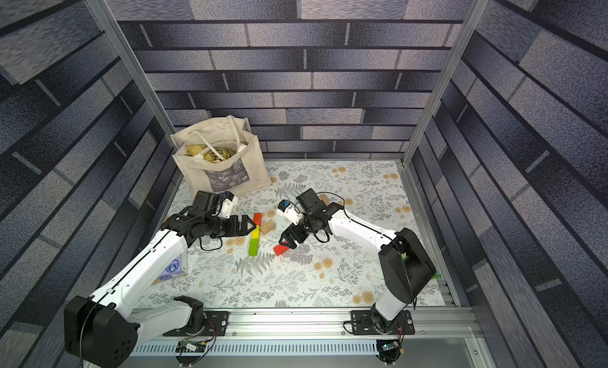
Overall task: Assemble the letter k with building blocks
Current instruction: Pick up the building block from the center of the board.
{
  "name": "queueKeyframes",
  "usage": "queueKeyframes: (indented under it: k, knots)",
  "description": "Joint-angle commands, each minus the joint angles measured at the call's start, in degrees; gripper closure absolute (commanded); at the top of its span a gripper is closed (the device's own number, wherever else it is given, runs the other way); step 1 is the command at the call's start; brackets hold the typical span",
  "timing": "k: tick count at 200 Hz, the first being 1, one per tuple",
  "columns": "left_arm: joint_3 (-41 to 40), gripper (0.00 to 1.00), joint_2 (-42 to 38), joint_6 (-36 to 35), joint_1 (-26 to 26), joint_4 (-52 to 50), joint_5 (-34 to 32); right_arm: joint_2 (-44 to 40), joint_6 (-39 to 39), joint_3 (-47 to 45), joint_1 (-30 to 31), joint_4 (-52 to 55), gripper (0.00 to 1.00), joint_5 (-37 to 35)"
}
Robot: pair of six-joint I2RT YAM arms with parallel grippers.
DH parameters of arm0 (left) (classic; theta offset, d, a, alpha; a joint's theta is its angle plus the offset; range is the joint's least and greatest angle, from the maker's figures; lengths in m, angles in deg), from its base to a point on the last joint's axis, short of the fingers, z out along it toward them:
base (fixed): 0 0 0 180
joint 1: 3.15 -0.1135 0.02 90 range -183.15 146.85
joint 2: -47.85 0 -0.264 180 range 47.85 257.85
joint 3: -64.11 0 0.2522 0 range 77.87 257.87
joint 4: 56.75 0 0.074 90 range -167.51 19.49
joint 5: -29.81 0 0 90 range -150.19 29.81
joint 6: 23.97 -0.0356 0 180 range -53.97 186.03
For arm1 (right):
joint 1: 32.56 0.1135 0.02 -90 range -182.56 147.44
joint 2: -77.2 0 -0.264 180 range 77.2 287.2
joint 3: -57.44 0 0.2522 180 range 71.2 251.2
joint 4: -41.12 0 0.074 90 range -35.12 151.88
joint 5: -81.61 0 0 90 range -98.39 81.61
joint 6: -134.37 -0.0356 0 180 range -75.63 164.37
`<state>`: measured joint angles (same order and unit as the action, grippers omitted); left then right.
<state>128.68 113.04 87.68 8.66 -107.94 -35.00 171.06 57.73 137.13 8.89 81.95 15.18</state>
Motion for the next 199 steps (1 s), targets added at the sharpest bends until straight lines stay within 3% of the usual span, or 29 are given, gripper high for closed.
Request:
queueKeyframes:
  k: [1,29,54,100,136,156,199]
  knots:
    - [-4.64,0.00,-3.86,11.90,-6.62,-4.06,15.07,0.17,13.17,1.45,-0.06,4.86,0.05,-1.22]
    - [-6.92,0.00,-4.50,13.72,-9.01,-4.51,20.96,3.64,18.34,5.20,1.73,10.10,0.06,-0.73]
    - [-7.50,0.00,-2.10,12.88,-9.87,-7.84,20.81,8.24,21.40,8.70,5.62,13.61,0.08,-4.35]
    - [-10.10,0.00,-5.06,13.90,-11.98,-7.06,19.88,10.80,22.84,7.20,8.78,10.20,0.09,-8.43]
    - [-10.68,0.00,-4.14,12.63,-12.33,-7.07,19.52,12.34,22.75,7.03,9.59,7.14,0.14,-10.50]
    - [-10.64,0.00,-3.69,13.44,-12.45,-5.68,21.13,12.55,23.05,6.26,10.26,3.90,0.13,-15.09]
    - [-9.87,0.00,-3.01,12.87,-12.52,-6.16,20.79,14.39,24.78,7.76,10.30,2.75,0.13,-16.27]
